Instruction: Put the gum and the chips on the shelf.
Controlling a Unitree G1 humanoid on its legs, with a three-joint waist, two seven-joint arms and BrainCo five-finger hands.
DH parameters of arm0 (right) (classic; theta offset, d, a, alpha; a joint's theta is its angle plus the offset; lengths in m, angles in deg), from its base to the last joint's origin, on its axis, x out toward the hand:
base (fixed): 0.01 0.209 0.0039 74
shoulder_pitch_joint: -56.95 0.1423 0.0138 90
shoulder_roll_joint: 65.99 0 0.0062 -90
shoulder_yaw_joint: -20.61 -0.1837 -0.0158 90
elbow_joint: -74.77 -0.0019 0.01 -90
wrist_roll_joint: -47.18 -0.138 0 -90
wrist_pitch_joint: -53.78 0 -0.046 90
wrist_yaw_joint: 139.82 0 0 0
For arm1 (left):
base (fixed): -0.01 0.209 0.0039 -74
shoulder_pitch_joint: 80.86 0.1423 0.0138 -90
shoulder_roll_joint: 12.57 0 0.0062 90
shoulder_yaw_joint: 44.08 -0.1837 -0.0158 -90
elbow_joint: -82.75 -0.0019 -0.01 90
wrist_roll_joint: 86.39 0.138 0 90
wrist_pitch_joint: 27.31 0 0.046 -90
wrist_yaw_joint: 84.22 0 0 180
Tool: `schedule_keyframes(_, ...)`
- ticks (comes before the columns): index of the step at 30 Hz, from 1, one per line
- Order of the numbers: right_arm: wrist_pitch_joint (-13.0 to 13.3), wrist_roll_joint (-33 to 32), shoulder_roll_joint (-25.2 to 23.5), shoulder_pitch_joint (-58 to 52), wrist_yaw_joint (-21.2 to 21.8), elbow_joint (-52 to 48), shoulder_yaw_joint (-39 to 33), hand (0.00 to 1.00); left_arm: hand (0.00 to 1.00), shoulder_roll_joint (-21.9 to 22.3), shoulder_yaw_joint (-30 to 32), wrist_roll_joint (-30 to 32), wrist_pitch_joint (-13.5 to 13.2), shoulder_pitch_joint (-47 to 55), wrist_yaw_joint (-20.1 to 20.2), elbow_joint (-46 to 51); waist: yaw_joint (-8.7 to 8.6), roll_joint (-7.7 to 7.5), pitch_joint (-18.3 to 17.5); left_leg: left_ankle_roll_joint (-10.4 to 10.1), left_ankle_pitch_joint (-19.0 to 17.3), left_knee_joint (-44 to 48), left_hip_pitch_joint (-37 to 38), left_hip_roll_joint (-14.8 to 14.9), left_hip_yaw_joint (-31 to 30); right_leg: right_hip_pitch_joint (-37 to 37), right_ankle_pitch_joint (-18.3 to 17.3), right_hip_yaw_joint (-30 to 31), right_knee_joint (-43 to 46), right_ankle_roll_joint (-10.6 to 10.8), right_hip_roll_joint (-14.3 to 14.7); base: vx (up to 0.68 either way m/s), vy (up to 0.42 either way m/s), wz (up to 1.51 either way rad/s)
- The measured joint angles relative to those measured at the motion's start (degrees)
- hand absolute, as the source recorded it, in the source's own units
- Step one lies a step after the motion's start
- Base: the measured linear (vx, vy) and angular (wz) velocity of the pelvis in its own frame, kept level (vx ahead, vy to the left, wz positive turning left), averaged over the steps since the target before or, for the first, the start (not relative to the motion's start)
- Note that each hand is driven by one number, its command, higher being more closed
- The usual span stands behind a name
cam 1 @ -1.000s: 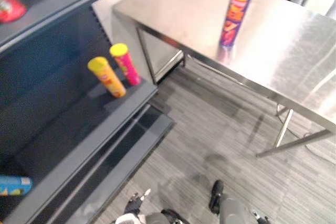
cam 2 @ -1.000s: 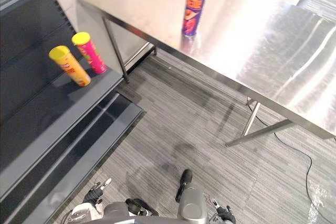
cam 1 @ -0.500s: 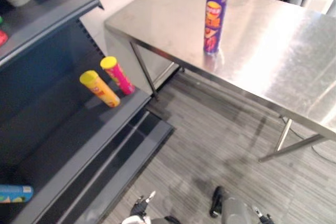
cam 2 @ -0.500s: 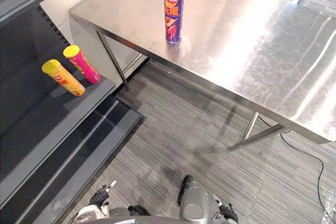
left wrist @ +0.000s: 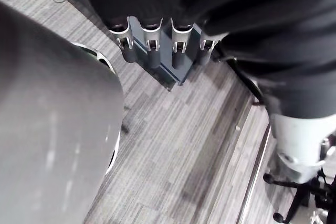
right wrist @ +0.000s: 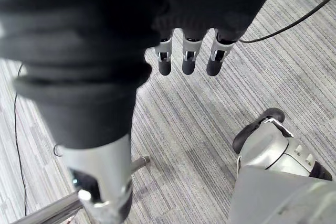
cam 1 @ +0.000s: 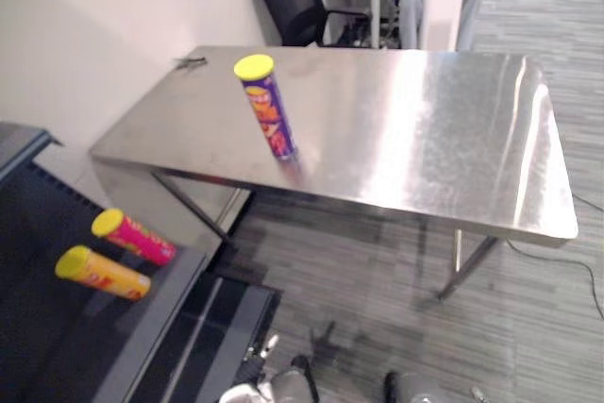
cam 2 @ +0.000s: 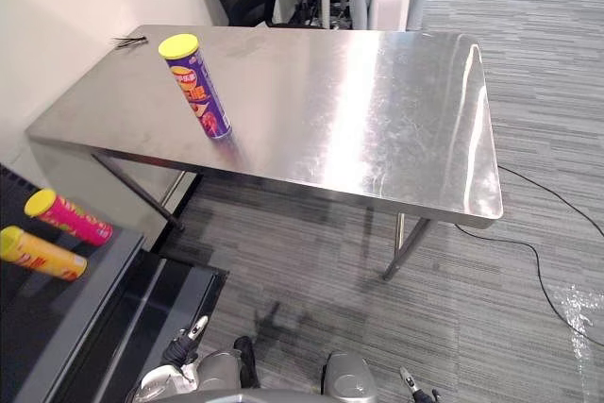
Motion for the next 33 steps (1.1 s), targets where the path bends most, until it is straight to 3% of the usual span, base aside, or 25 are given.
schedule_keyframes(1,-0.1,0.1,0.0,-0.1,0.0,0.1,-0.8,0.0,0.0,-0.2,0.2,0.0,0.0,0.0,0.0,-0.3,0.15,-0.51,-0.4,-1.2,3.2,-0.7,1.2,-1.3,-0.5,0.3,-1.2,1.6,1.2,1.2,-0.6,0.27,0.302,-0.47)
schedule_keyframes(5,-0.9,0.2,-3.0,-0.8,0.7,0.4,-4.3,0.0,0.0,-1.8,0.0,2.8,0.4,-0.5,0.1,-2.2,-0.1,-3.45,-3.5,1.0,1.7,-1.6,2.0,-5.3,0.9,2.8,-0.2,2.0,-4.0,3.9,-4.6,0.22,0.26,0.0)
schedule_keyframes(7,-1.2,0.4,-3.0,-0.4,0.9,0.8,-6.2,0.0,0.0,-2.6,-0.2,4.1,0.5,-1.0,0.0,-3.1,-0.11,-4.0,-4.0,1.7,1.3,-2.8,2.5,-7.4,1.1,4.4,1.0,1.8,-7.4,5.6,-6.4,0.18,0.255,0.09)
schedule_keyframes(9,-1.2,0.4,-2.6,0.0,0.8,1.0,-7.6,0.0,0.0,-2.6,-0.2,4.1,0.5,-1.0,0.0,-3.6,-0.03,-3.89,-4.4,1.9,1.3,-4.4,3.5,-8.7,1.9,5.4,2.3,2.1,-9.7,6.3,-7.3,0.11,0.161,-0.11)
schedule_keyframes(14,-1.2,-0.1,0.0,2.3,-0.3,1.2,-15.4,0.0,0.0,-3.0,-1.4,4.6,0.5,-0.7,-0.1,-5.1,-0.01,-1.97,-6.2,3.2,2.2,-8.8,5.0,-9.8,4.0,6.0,6.7,3.2,-15.7,6.7,-7.8,0.05,0.1,-0.25)
schedule_keyframes(17,-1.2,-1.1,5.0,4.9,-1.9,0.5,-23.1,0.0,0.0,-3.0,-1.5,5.3,0.5,-0.2,0.0,-5.0,0.0,-1.79,-6.6,3.8,3.0,-11.3,5.4,-10.3,5.5,5.4,8.3,4.6,-18.3,7.0,-8.0,-0.01,0.063,-0.29)
schedule_keyframes(21,-0.2,-3.6,12.2,8.5,-5.9,-9.4,-29.4,0.0,0.0,-3.1,-1.6,6.0,0.4,1.0,0.0,-4.0,-0.21,-1.64,-6.8,4.2,5.0,-16.0,6.9,-11.5,7.3,4.4,8.9,6.0,-20.1,7.3,-8.5,-0.03,0.055,-0.23)
schedule_keyframes(25,3.3,-4.6,17.3,11.6,-12.6,-25.7,-33.7,0.0,0.0,-3.3,-1.3,6.1,0.4,1.4,-0.1,-3.3,-0.37,-2.05,-7.1,4.5,6.4,-18.6,7.1,-12.1,7.3,3.4,8.8,6.0,-20.4,7.0,-8.6,0.0,0.007,-0.02)
schedule_keyframes(28,4.8,-3.7,18.8,13.7,-16.1,-36.7,-33.4,0.0,0.0,-3.3,-1.3,6.1,0.4,1.9,-0.1,-2.7,-0.83,-2.57,-7.6,4.5,6.8,-19.6,7.1,-12.2,7.3,3.3,9.6,6.1,-20.8,7.6,-8.5,0.05,-0.011,0.0)
schedule_keyframes(30,5.9,0.5,20.3,17.7,-19.2,-42.6,-32.2,0.0,0.0,-3.4,-1.4,6.1,0.5,2.9,-0.1,-1.8,-1.63,-2.88,-8.2,4.5,6.8,-19.7,7.0,-11.8,7.3,3.3,10.8,6.1,-21.3,7.7,-7.9,0.07,-0.022,-0.06)
schedule_keyframes(33,7.4,4.7,22.8,21.5,-21.6,-49.6,-25.2,0.0,0.0,-3.4,-2.4,6.3,0.5,2.9,0.0,-1.8,-1.66,-2.67,-9.1,4.5,6.8,-19.7,7.1,-10.8,7.1,3.1,13.0,6.0,-21.6,7.6,-7.0,0.04,-0.032,-0.14)
